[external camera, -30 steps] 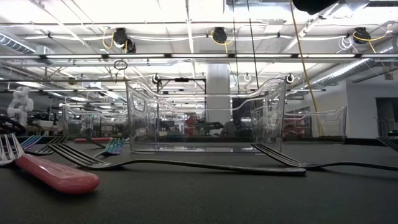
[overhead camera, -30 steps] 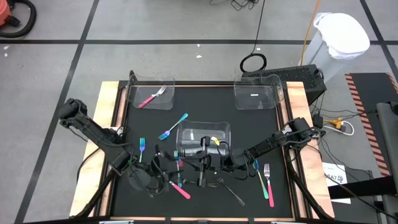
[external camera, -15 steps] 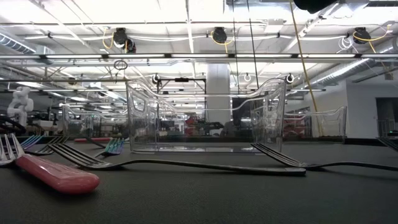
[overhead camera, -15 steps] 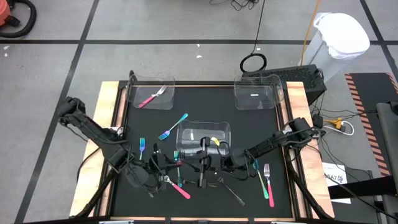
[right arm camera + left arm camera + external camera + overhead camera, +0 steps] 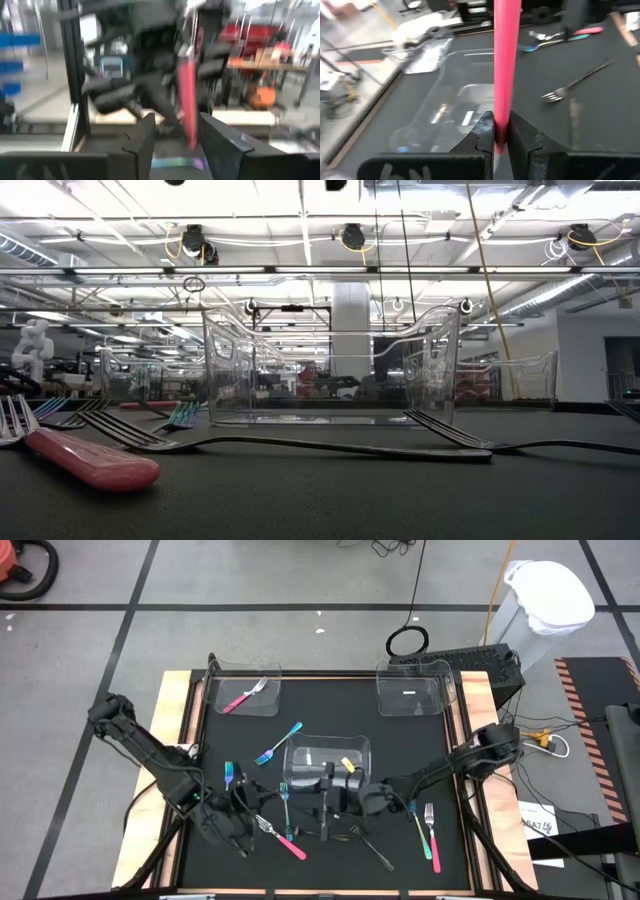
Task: Sort silverware by color (type)
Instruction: Put the pink fork into the left transparent bin
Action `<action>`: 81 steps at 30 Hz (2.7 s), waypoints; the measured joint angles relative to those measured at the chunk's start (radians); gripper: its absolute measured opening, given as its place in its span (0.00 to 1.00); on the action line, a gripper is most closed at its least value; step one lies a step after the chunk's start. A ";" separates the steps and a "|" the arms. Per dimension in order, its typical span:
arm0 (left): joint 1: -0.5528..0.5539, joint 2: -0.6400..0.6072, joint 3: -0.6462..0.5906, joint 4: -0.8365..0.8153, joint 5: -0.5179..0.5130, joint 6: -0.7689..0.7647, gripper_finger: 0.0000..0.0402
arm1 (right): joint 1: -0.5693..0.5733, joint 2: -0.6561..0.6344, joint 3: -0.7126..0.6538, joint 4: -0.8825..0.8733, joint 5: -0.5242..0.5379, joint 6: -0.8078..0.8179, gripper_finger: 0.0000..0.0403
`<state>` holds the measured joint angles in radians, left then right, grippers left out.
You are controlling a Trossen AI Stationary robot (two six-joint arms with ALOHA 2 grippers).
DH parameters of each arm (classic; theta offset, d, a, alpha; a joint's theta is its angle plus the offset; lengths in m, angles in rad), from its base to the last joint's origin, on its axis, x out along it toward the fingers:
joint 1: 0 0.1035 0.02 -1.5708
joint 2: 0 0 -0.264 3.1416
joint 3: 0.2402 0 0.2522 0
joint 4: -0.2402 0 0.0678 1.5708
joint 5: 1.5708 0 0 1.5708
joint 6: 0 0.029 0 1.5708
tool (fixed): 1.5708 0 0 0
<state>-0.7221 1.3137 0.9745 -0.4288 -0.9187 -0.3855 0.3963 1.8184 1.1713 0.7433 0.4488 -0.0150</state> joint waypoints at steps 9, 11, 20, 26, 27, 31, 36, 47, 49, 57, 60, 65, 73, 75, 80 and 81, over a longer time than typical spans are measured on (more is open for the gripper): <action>0.032 -0.050 0.000 -0.113 -0.291 0.120 0.06 | 0.072 -0.171 -0.001 -0.518 0.017 0.138 0.39; 0.063 -0.069 0.000 -0.121 -0.290 0.144 0.06 | 0.101 -0.186 -0.001 -0.588 0.056 0.161 0.38; 0.336 -0.206 0.000 -0.254 -0.127 0.211 0.06 | 0.246 -0.194 -0.001 -0.810 0.326 0.314 0.37; 0.553 -0.255 0.001 -0.401 -0.041 0.216 0.06 | 0.324 -0.194 -0.001 -0.834 0.511 0.305 0.37; 0.587 -0.256 0.001 -0.422 -0.031 0.217 0.06 | 0.333 -0.194 -0.001 -0.836 0.549 0.298 0.37; 0.707 -0.252 0.001 -0.499 -0.026 0.224 0.06 | 0.356 -0.194 -0.001 -0.854 0.709 0.280 0.37; 0.849 -0.251 -0.043 -0.494 -0.028 0.344 0.06 | 0.376 -0.194 -0.001 -0.897 0.834 0.301 0.37; 1.104 -0.237 -0.130 -0.456 0.005 0.545 0.09 | 0.432 -0.194 -0.001 -0.957 0.861 0.365 0.37; 1.141 -0.226 -0.145 -0.443 0.030 0.575 0.09 | 0.439 -0.194 -0.001 -0.958 0.888 0.363 0.37; 1.234 -0.135 -0.196 -0.355 0.061 0.690 0.08 | 0.451 -0.194 -0.001 -0.958 0.915 0.356 0.37; 1.245 -0.094 -0.196 -0.353 0.060 0.706 0.08 | 0.450 -0.194 -0.001 -0.958 0.916 0.352 0.37; 1.246 -0.035 -0.196 -0.354 0.059 0.869 0.08 | 0.450 -0.194 -0.001 -0.958 0.916 0.347 0.37; 1.264 0.038 -0.196 -0.318 -0.018 0.949 0.08 | 0.450 -0.194 -0.001 -0.954 0.916 0.347 0.37; 1.276 0.048 -0.196 -0.305 -0.019 0.948 0.08 | 0.450 -0.194 -0.001 -0.953 0.916 0.347 0.37; 1.296 0.066 -0.196 -0.303 -0.015 0.948 0.08 | 0.450 -0.194 -0.001 -0.951 0.915 0.347 0.37; 1.300 0.067 -0.196 -0.303 -0.005 0.949 0.08 | 0.450 -0.194 -0.001 -0.951 0.915 0.347 0.37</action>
<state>0.5776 1.3809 0.7784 -0.7322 -0.9240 0.5632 0.8463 1.6249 1.1702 -0.2081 1.3635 0.3325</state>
